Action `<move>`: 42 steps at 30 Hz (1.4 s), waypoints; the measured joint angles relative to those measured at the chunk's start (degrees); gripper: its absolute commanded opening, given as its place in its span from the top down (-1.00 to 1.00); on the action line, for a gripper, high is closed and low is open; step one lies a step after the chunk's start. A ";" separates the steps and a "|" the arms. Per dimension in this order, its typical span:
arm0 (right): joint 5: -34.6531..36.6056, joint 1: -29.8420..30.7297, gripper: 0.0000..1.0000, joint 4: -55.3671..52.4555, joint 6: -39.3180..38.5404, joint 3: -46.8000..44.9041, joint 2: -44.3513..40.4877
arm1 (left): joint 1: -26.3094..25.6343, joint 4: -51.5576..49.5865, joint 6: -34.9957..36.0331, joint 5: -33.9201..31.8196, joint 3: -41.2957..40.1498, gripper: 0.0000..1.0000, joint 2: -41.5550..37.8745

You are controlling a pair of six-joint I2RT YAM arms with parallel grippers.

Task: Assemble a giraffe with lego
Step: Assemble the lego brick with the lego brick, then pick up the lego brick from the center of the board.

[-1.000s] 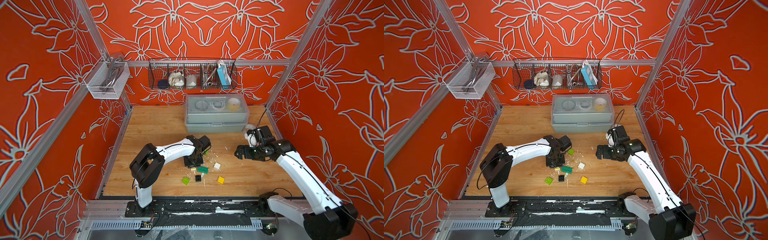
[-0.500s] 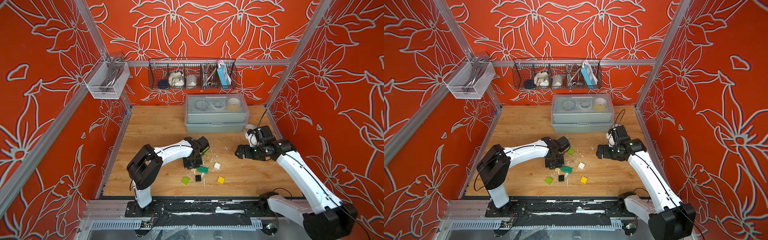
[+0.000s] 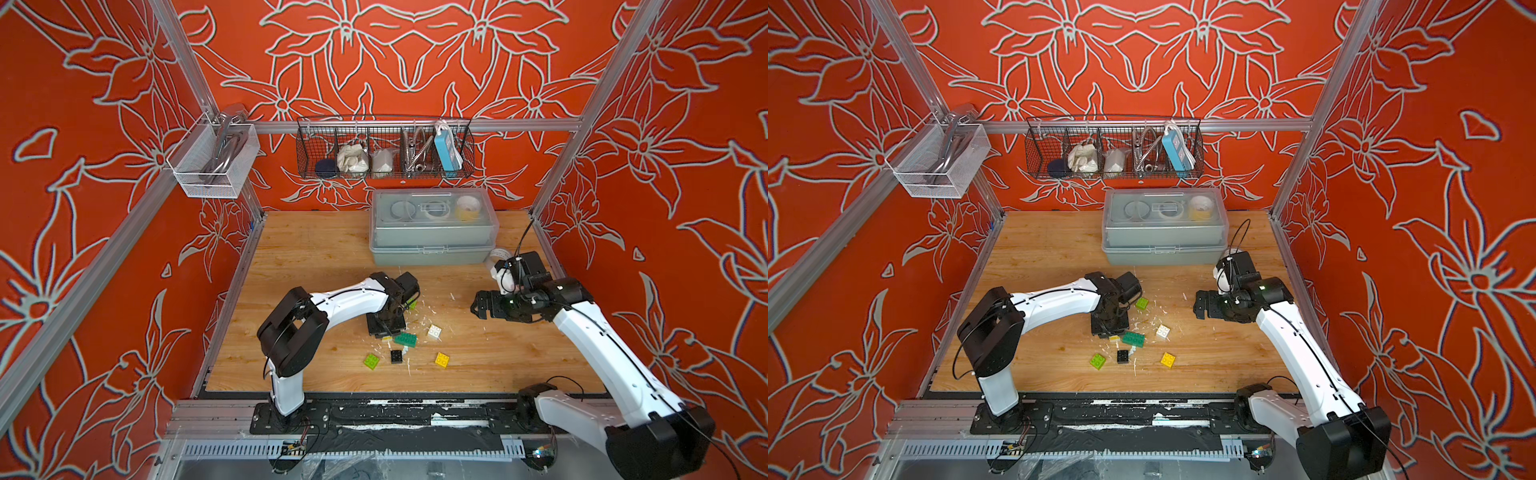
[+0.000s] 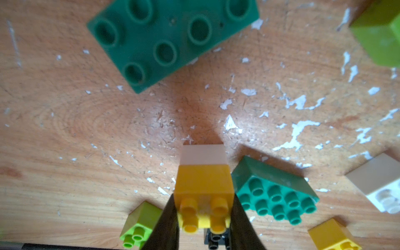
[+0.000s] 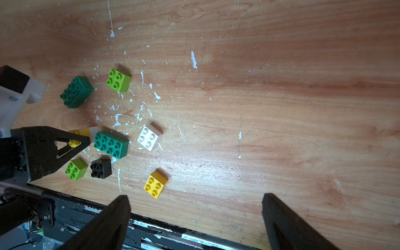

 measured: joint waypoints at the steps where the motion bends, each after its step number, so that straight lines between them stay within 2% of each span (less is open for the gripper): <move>1: 0.00 0.00 -1.00 -0.07 -0.09 0.00 0.00 | 0.09 -0.07 0.26 -0.11 0.04 -0.09 0.07; 4: -0.02 0.00 -1.00 -0.48 -0.28 0.55 0.11 | 0.48 -0.66 0.98 -0.59 0.68 -0.45 0.09; 8: -0.07 0.00 -1.00 -0.50 -0.48 1.29 0.20 | 0.83 -0.55 1.49 -0.94 1.97 -0.65 -0.35; 13: -0.02 1.62 -1.00 -0.52 -0.20 1.88 2.19 | 0.85 -1.01 1.51 -1.07 0.63 -0.65 -6.12; 20: -0.02 10.32 -1.00 3.15 3.52 3.15 12.02 | 1.49 -3.32 0.83 -2.93 -4.24 -0.65 -17.97; 27: -0.90 17.57 -0.96 8.76 9.92 -0.96 18.75 | 3.08 -3.52 0.20 -3.41 -9.57 -0.65 -18.95; 37: -3.08 20.02 -0.86 16.41 15.69 -2.19 30.05 | 4.57 -3.48 0.39 -3.78 -9.86 -0.63 -20.13; 42: -3.48 21.11 -0.67 18.49 16.81 -2.03 33.22 | 5.95 -3.19 0.39 -3.85 -11.56 -0.62 -21.92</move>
